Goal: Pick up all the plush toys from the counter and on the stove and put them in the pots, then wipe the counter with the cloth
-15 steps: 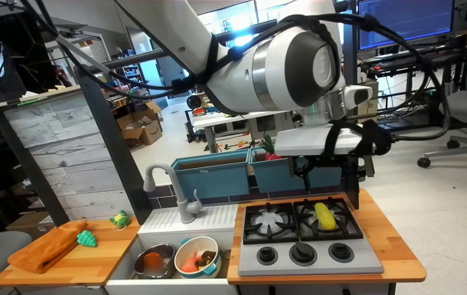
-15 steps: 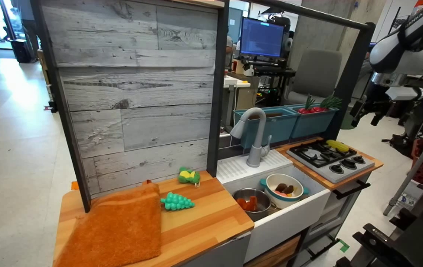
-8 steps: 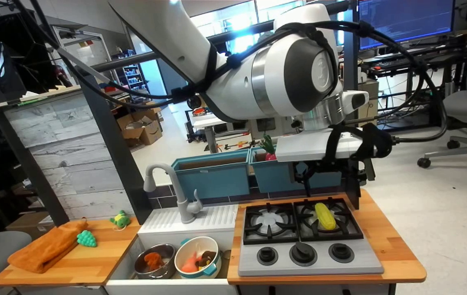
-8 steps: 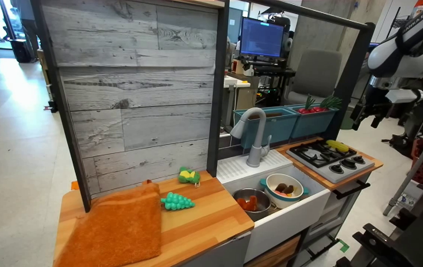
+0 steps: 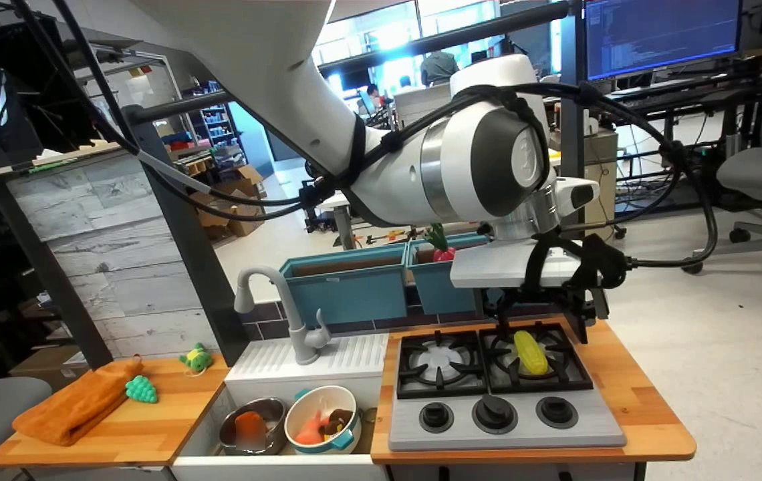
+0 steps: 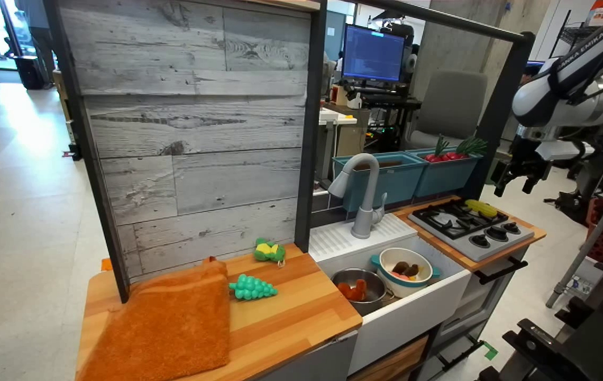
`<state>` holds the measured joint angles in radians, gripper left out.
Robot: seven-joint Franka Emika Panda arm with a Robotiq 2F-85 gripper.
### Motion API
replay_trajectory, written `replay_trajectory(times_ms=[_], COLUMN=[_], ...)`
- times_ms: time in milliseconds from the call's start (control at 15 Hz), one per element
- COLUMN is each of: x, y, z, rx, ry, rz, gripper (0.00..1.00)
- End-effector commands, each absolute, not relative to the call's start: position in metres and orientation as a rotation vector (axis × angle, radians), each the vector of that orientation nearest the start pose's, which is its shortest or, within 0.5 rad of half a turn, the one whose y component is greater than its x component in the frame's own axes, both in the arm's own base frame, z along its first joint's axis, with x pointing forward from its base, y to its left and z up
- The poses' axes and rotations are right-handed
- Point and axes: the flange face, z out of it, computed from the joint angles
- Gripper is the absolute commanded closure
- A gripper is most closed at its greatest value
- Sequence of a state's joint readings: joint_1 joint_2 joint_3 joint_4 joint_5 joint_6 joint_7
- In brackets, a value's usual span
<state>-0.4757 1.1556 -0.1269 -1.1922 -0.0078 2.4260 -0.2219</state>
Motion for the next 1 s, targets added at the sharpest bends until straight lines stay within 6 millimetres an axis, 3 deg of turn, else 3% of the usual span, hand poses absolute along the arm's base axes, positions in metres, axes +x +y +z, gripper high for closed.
replay_trajectory(times_ms=[0, 267, 467, 533, 733, 800, 933], x=[0.635, 0.635, 0.637, 0.64, 0.654, 0.646, 0.651], y=[-0.404, -0.418, -0.415, -0.408, -0.398, -0.393, -0.391], z=[0.079, 0.078, 0.069, 0.069, 0.055, 0.063, 0.056], rx=[-3.249, -3.438, -3.343, -3.212, -3.087, -3.16, -3.126], ry=[0.484, 0.364, 0.251, 0.344, 0.515, 0.438, 0.475], rz=[-0.053, 0.2, 0.433, 0.388, 0.238, 0.318, 0.271], gripper=[0.0, 0.0, 0.0, 0.0, 0.0, 0.0, 0.0])
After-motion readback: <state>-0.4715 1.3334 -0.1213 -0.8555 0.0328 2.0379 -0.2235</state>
